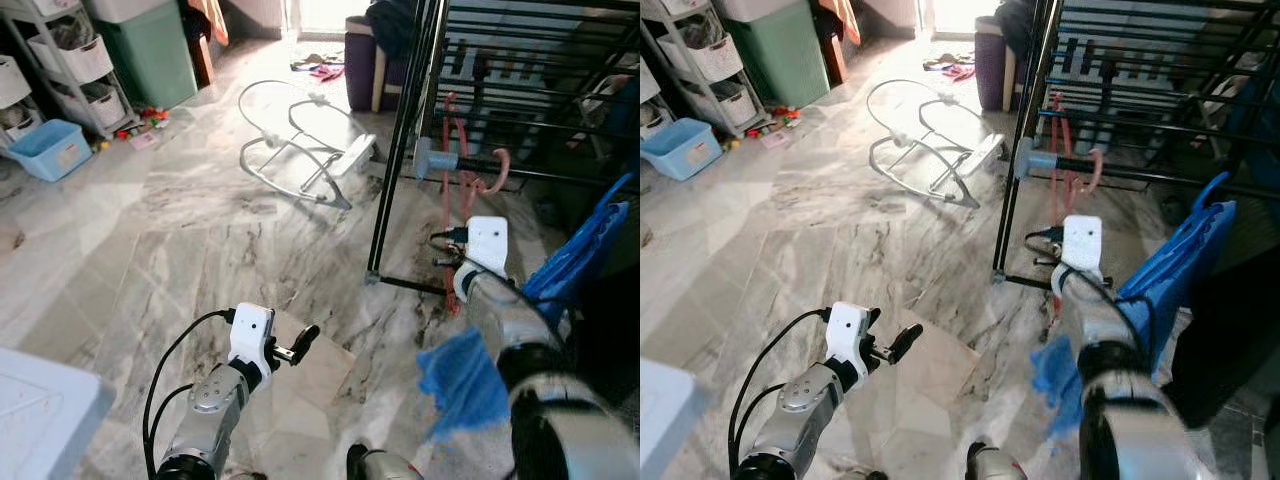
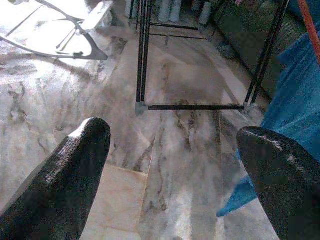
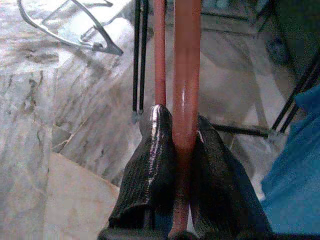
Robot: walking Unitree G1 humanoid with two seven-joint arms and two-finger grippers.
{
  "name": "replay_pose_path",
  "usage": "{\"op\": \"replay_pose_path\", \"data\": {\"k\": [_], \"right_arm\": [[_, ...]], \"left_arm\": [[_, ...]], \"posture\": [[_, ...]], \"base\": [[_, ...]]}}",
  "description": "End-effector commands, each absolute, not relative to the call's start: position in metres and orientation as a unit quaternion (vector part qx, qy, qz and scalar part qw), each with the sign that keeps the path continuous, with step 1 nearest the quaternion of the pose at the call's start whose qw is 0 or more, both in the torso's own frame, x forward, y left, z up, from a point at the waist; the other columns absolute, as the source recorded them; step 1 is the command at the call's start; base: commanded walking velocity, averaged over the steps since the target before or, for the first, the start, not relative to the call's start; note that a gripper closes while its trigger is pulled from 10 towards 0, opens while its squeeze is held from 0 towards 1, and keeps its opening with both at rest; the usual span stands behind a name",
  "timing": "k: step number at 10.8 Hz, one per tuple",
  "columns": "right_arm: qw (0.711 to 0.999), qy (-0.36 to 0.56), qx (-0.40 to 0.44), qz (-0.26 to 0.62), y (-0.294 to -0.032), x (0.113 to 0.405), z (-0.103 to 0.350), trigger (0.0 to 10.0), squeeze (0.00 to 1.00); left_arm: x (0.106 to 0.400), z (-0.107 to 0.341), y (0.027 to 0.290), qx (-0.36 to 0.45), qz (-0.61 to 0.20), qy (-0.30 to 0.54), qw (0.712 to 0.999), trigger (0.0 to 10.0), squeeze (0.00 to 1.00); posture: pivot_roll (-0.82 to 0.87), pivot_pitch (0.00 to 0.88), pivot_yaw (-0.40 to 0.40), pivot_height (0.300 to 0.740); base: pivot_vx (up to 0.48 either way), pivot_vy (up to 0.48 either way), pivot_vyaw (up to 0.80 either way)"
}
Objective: Hang hanger
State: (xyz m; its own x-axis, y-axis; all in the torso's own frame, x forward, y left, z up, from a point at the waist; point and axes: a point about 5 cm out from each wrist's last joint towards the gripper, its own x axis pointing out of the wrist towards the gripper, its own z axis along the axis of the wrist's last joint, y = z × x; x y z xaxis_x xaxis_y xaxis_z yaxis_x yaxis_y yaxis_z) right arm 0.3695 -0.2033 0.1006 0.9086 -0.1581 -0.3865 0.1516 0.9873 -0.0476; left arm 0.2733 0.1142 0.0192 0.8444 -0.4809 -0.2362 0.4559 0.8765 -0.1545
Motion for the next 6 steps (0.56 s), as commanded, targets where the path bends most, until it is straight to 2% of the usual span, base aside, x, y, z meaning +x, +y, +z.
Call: {"op": "replay_pose_path", "data": {"k": [1,6], "right_arm": [[0.977,0.196,0.004,-0.083,-0.206,0.375,0.109,10.0,0.00],[0.969,0.242,0.027,-0.054,-0.193,0.382,0.110,10.0,0.00]], "left_arm": [[0.272,0.019,0.118,-0.041,-0.240,0.138,0.960,10.0,0.00],[0.264,0.017,0.119,-0.045,-0.238,0.142,0.960,10.0,0.00]], "posture": [[-0.20,0.152,0.011,0.740],[-0.18,0.173,0.000,0.740]], "base": [[0.000,0.000,0.00],[0.000,0.000,0.00]]}}
